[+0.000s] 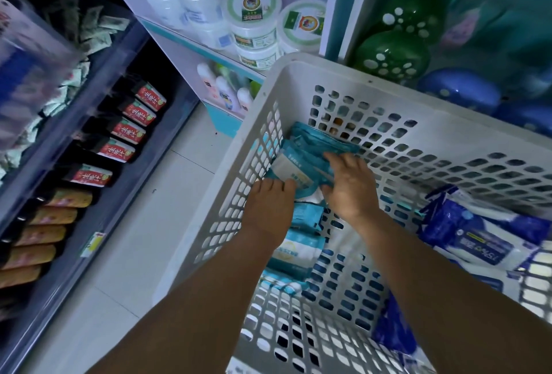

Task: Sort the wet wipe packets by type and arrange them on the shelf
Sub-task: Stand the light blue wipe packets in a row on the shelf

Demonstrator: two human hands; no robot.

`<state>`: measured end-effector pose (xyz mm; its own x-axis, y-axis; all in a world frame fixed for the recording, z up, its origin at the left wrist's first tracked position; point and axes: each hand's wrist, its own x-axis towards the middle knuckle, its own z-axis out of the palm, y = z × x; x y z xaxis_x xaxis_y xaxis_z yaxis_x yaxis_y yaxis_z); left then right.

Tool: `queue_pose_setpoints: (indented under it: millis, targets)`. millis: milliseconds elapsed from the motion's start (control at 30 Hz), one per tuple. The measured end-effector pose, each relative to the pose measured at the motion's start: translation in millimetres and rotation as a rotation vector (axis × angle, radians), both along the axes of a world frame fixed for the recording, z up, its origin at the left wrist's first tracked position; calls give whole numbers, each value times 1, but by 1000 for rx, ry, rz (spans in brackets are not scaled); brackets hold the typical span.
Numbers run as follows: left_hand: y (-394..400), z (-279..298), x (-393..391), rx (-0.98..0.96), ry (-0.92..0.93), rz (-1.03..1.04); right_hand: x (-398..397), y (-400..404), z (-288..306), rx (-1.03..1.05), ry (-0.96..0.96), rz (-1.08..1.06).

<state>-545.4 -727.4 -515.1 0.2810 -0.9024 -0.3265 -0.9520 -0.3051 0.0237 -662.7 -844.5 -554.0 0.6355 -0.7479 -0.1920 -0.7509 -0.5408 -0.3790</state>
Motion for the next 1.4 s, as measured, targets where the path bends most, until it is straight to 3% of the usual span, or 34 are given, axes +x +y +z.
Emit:
queue_pose_setpoints:
  millis: [67, 167, 233, 600, 800, 967, 1067, 1300, 1400]
  targets:
    - [2, -4, 3, 59, 5, -14, -1, -2, 3, 44, -4, -6]
    - [3, -4, 5, 63, 11, -10, -1, 2, 7, 337, -66, -52]
    - [2, -2, 6, 70, 32, -4, -4, 6, 8, 419, -122, -119]
    - [-13, 13, -4, 73, 150, 171, -44, 18, 24, 336, -92, -379]
    - [-10, 18, -10, 96, 101, 24, -50, 31, 27, 366, -94, -461]
    - [-12, 20, -8, -4, 71, 75, -56, 34, 35, 336, -94, -574]
    - [-20, 31, -7, -45, 229, 102, -60, 33, 41, 326, -82, -600]
    - [-11, 34, -13, 220, 368, 14, -71, 38, 51, 361, -37, -634]
    - [-3, 25, -14, 347, 316, -63, -73, 44, 53, 373, -16, -621]
